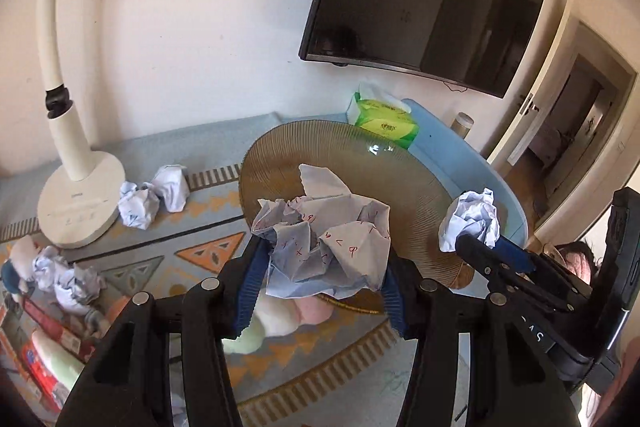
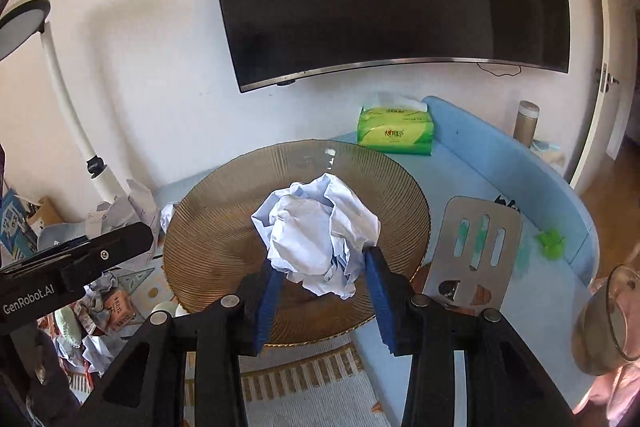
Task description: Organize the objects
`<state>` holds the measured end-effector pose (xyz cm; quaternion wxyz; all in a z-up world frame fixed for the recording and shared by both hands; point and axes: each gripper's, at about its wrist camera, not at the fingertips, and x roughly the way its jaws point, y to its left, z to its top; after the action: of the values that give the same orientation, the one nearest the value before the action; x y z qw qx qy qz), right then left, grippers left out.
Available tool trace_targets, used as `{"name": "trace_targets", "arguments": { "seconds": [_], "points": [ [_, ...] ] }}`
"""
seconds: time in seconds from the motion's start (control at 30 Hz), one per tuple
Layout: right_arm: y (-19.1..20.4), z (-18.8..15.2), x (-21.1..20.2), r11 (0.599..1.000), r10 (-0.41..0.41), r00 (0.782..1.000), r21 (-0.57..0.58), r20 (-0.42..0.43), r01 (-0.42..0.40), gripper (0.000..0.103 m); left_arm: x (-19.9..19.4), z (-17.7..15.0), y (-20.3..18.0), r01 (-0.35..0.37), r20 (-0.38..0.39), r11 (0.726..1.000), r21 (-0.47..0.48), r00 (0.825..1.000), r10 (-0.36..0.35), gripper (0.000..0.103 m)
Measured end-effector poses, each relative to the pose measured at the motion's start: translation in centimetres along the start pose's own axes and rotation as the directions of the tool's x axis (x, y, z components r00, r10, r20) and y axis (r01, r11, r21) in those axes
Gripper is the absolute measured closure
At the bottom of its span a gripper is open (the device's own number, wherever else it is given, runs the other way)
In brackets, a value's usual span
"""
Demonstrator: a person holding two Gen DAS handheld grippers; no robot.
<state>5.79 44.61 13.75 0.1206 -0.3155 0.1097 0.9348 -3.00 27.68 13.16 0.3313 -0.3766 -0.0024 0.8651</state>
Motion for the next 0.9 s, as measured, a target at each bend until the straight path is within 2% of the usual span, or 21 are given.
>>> {"name": "trace_targets", "arguments": {
  "seconds": [0.03,0.07,0.1,0.2,0.3,0.33,0.43,0.47,0.53,0.63,0.73,0.9],
  "points": [
    [-0.1,0.0,0.5,1.000,-0.005,1.000,-0.007,-0.002,0.005,0.050,1.1,0.3,-0.2,0.006,-0.005,1.000,0.013,1.000,-0.006,0.035],
    [-0.2,0.0,0.8,1.000,-0.021,1.000,-0.014,0.002,0.021,0.035,2.1,0.6,-0.2,0.009,-0.018,1.000,0.014,1.000,-0.008,0.025],
    [-0.3,-0.1,0.9,0.999,-0.034,0.999,-0.017,0.019,0.035,0.029,2.8,0.7,0.0,0.004,-0.025,1.000,0.005,1.000,-0.004,0.018],
    [-0.3,0.0,0.8,0.998,-0.039,0.996,-0.037,0.082,0.042,0.020,3.2,0.7,1.0,0.002,-0.037,1.000,-0.017,0.999,-0.003,0.018],
    [0.5,0.8,0.6,0.998,-0.032,0.987,-0.046,0.155,0.039,0.008,0.4,0.1,2.4,0.017,-0.002,0.999,-0.033,1.000,-0.017,0.018],
    [1.0,1.1,0.7,0.998,-0.027,0.982,-0.046,0.189,0.037,0.000,-1.0,-0.3,2.8,0.015,0.016,0.999,-0.035,1.000,-0.014,0.018],
    [2.6,1.9,2.2,0.996,-0.036,0.962,-0.073,0.272,0.058,0.000,-5.5,-2.1,4.2,-0.009,0.066,0.999,-0.035,0.998,0.012,0.018],
    [3.3,2.1,3.2,0.991,-0.052,0.958,-0.104,0.280,0.084,0.000,-7.0,-2.8,4.6,-0.030,0.083,0.999,-0.032,0.996,0.032,0.017],
    [4.4,2.4,5.8,0.974,-0.122,0.950,-0.147,0.287,0.170,0.000,-9.6,-4.3,6.0,-0.062,0.103,0.997,-0.041,0.993,0.066,0.007],
    [5.2,2.5,8.2,0.946,-0.193,0.939,-0.201,0.283,0.255,0.000,-12.9,-6.6,8.5,-0.119,0.121,0.990,-0.071,0.984,0.127,0.005],
    [5.4,2.4,7.6,0.946,-0.187,0.940,-0.207,0.284,0.251,0.000,-15.0,-9.0,11.5,-0.212,0.106,0.970,-0.118,0.969,0.225,0.005],
    [4.9,1.3,5.8,0.954,-0.167,0.957,-0.207,0.237,0.217,0.000,-17.9,-12.7,16.3,-0.272,0.079,0.934,-0.230,0.952,0.297,0.005]
  ]
}}
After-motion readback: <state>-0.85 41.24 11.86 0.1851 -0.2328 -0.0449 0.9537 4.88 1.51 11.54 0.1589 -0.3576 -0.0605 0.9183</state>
